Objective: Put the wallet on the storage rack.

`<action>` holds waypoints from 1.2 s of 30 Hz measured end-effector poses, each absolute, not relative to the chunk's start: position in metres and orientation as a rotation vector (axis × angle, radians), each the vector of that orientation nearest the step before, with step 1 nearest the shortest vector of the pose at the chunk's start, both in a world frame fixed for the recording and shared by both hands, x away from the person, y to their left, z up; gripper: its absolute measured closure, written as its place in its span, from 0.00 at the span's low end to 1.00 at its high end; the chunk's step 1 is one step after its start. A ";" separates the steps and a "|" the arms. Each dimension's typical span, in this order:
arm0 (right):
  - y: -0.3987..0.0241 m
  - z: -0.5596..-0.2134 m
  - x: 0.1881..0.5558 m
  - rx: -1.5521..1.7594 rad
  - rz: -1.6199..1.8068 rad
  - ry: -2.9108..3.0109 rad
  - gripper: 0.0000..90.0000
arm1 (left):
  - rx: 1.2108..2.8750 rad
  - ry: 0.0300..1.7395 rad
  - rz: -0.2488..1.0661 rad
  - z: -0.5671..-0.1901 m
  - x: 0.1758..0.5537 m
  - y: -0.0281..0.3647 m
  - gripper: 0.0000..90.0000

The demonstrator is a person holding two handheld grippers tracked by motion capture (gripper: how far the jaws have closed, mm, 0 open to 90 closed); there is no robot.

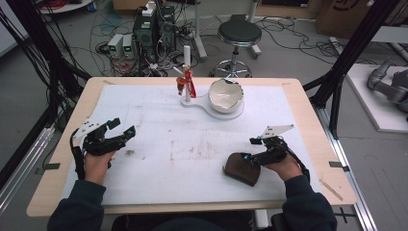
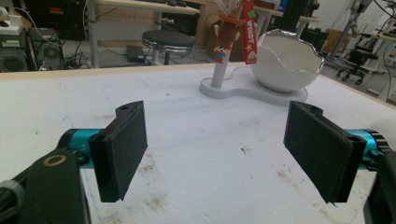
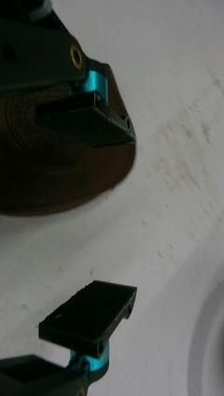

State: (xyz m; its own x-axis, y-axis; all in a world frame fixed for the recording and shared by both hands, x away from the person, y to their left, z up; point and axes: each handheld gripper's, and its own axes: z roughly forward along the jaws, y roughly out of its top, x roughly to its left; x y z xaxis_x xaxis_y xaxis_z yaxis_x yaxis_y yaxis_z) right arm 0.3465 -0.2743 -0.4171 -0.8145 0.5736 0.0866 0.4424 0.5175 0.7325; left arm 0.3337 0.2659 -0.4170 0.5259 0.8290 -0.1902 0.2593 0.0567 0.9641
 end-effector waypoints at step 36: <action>-0.254 -0.425 0.364 0.889 1.246 2.672 0.65 | 1.533 0.996 0.528 -0.422 0.338 0.263 0.25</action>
State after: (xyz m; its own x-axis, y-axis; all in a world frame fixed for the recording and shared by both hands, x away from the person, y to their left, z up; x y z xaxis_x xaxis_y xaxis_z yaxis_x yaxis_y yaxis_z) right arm 0.3645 -0.2539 -0.4254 -0.8316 0.5255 0.1797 0.4754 0.5064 0.7194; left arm 0.3375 0.2627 -0.4216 0.5349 0.8214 -0.1981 0.2965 0.0371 0.9543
